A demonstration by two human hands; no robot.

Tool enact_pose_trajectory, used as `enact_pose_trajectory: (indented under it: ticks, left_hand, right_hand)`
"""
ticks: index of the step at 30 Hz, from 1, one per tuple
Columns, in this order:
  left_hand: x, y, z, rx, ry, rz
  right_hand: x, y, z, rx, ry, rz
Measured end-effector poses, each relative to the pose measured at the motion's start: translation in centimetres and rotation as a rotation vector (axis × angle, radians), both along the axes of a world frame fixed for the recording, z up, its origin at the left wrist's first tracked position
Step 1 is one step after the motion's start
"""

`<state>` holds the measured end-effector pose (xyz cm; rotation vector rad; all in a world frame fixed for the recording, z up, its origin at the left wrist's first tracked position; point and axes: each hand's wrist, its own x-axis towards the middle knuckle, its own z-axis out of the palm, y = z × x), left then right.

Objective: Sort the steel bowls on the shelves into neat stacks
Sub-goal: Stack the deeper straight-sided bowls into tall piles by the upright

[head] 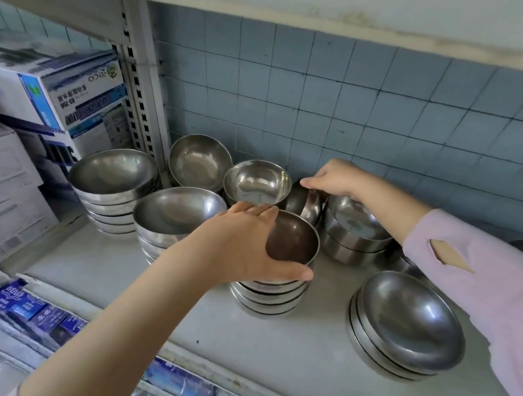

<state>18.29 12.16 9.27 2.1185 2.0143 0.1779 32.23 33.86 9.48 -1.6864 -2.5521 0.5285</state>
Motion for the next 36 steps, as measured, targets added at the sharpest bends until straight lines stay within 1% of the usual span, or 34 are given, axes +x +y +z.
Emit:
enact_pose_trajectory:
  ticks: [5, 9, 12, 14, 17, 19, 21, 23, 24, 25, 26, 28, 31, 33, 34, 36]
  left_hand:
    - [-0.1, -0.1, -0.2, -0.003, 0.001, -0.004]
    - [-0.2, -0.1, -0.4, 0.001, 0.022, -0.010]
    - [-0.3, -0.2, -0.4, 0.026, 0.022, -0.034]
    - [-0.4, -0.3, -0.4, 0.015, -0.006, -0.056]
    - [-0.7, -0.3, -0.5, 0.043, -0.046, -0.079]
    - [-0.6, -0.6, -0.3, 0.142, -0.052, -0.097]
    - [0.2, -1.3, -0.2, 0.340, -0.065, -0.168]
    - [1.6, -2.1, -0.5, 0.557, -0.173, -0.335]
    - [2.6, -2.6, -0.8, 0.607, -0.262, -0.409]
    - [3.8, -3.1, -1.2, 0.596, -0.369, -0.457]
    - [5.2, -3.4, -1.9, 0.545, -0.474, -0.476]
    - [7.9, -4.0, -3.0, 0.456, -0.633, -0.466]
    - [11.2, -3.7, -5.5, 0.455, -0.728, -0.370]
    - [12.3, -3.3, -6.8, 0.384, -0.820, -0.266]
    - [12.6, -3.0, -7.3, 0.346, -0.846, -0.245]
    - [13.0, -2.8, -8.2, 0.341, -0.835, -0.267]
  right_hand:
    - [-0.3, -1.2, 1.6, 0.078, 0.049, -0.050]
    - [-0.7, -2.5, 4.1, 0.179, 0.035, -0.094]
    - [0.1, -3.5, 5.6, 0.205, 0.102, -0.148]
    - [1.4, -4.4, 6.3, 0.198, 0.204, -0.222]
    - [4.1, -7.0, 7.2, 0.127, 0.449, -0.322]
    - [6.3, -9.6, 7.7, 0.045, 0.621, -0.385]
    - [8.8, -12.2, 7.6, -0.032, 0.746, -0.440]
    - [11.2, -14.5, 6.9, -0.081, 0.831, -0.498]
    - [12.3, -15.5, 6.4, -0.095, 0.859, -0.527]
    - [13.3, -16.5, 5.9, -0.104, 0.884, -0.554]
    - [14.3, -17.3, 5.4, -0.105, 0.909, -0.576]
    - [15.9, -18.9, 4.2, -0.104, 0.959, -0.600]
    - [17.7, -20.7, 2.3, -0.119, 1.048, -0.609]
    - [18.7, -21.4, 0.9, -0.137, 1.091, -0.602]
    - [19.1, -21.7, 0.1, -0.142, 1.098, -0.597]
    - [19.6, -21.9, -1.6, -0.118, 1.076, -0.584]
